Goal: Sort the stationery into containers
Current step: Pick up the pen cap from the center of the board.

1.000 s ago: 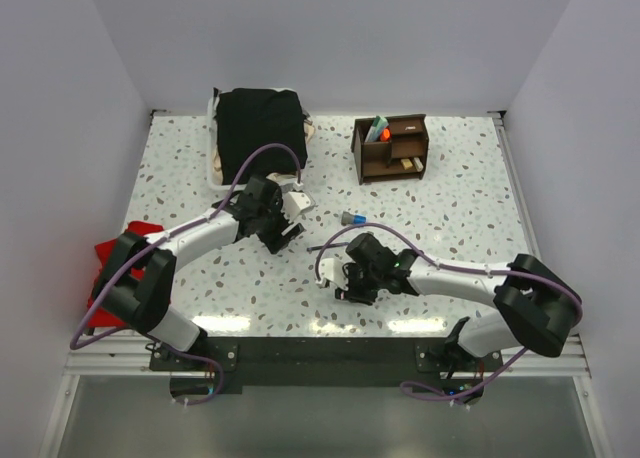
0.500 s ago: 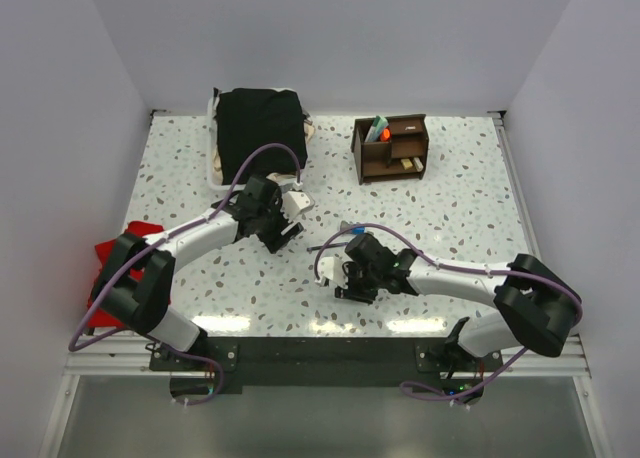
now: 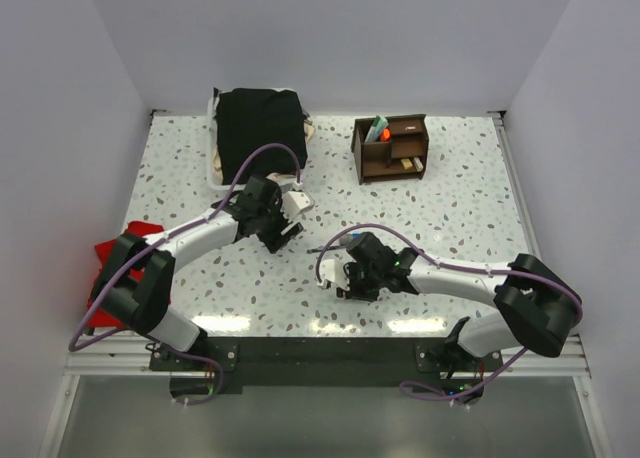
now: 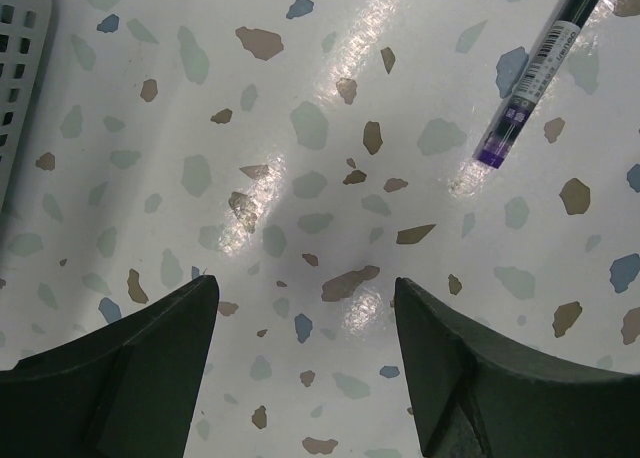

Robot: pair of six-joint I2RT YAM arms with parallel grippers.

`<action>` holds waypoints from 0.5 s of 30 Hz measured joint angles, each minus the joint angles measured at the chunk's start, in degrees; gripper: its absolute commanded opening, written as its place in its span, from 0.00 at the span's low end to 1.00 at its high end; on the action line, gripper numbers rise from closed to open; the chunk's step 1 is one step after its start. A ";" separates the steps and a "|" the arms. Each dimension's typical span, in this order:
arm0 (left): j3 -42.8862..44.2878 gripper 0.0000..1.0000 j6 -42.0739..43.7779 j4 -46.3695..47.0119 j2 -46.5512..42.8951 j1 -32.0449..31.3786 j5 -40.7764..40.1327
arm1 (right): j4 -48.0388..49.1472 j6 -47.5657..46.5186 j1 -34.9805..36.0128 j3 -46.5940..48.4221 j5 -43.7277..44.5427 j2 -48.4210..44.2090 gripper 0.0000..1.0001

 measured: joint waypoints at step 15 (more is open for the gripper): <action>0.00 0.76 2.80 -0.46 0.00 0.00 2.38 | -3.23 -4.31 -2.78 0.31 -1.51 -1.27 0.00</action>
